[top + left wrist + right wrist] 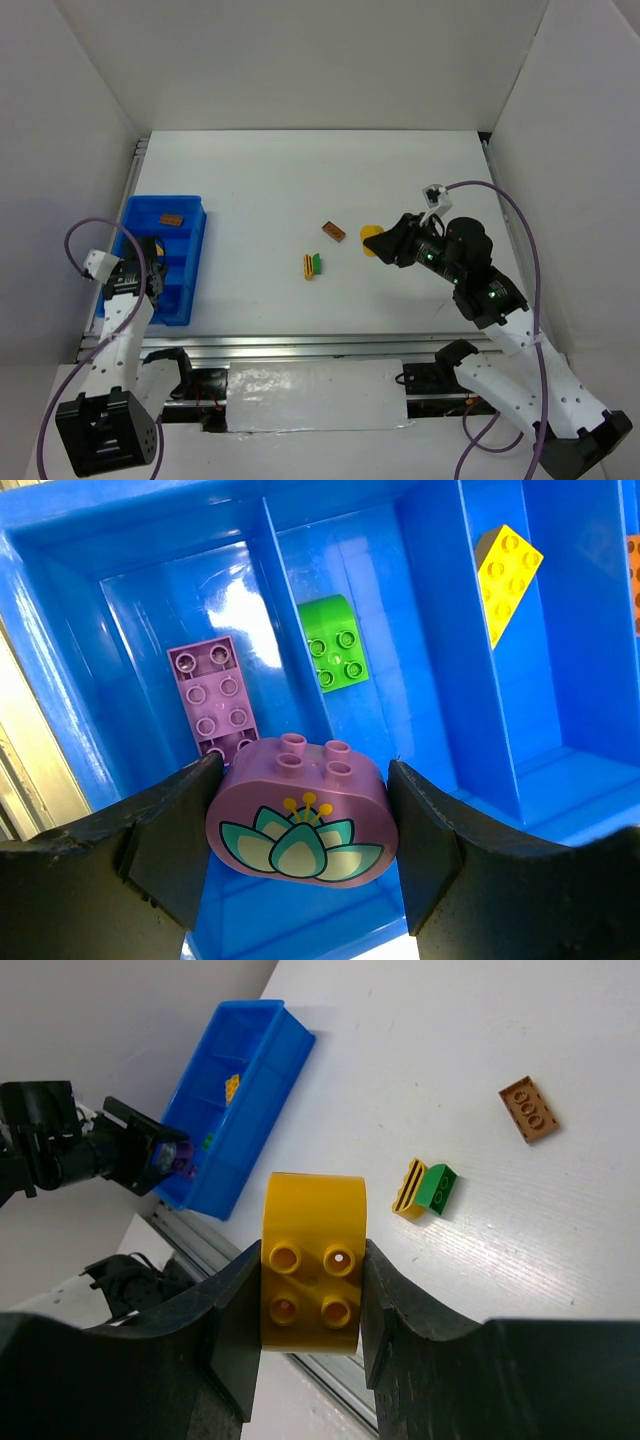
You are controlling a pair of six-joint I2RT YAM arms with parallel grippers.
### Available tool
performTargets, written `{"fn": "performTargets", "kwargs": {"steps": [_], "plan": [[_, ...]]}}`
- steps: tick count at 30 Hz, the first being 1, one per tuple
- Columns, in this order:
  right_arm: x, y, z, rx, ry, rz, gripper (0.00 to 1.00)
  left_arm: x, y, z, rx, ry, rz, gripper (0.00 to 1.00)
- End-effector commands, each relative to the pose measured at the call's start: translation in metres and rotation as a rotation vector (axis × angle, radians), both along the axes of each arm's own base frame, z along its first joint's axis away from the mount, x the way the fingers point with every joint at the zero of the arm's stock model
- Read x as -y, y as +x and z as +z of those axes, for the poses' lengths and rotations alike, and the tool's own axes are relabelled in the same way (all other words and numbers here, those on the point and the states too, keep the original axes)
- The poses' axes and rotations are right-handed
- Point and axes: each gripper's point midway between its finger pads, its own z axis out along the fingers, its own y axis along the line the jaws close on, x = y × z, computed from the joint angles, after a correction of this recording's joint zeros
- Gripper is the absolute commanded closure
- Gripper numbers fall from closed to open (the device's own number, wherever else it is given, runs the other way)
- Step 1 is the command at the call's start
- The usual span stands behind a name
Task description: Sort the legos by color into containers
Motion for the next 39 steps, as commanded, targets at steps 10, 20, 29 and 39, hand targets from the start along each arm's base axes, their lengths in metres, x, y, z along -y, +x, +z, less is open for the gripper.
{"fn": "performTargets", "kwargs": {"steps": [10,20,29,39], "plan": [[0.002,0.0,0.021,0.074,0.02,-0.003,1.0,-0.006,-0.011,-0.002,0.005,-0.007,0.105,1.0],[0.001,0.001,0.019,0.082,0.024,0.002,1.0,-0.009,-0.015,-0.003,-0.006,0.01,0.113,0.81],[0.003,0.0,0.019,0.087,0.025,-0.003,1.0,-0.01,-0.018,-0.006,0.0,0.018,0.122,0.51],[0.002,0.0,0.018,0.086,0.023,-0.003,1.0,-0.011,-0.013,-0.007,0.01,0.023,0.113,0.3]]}}
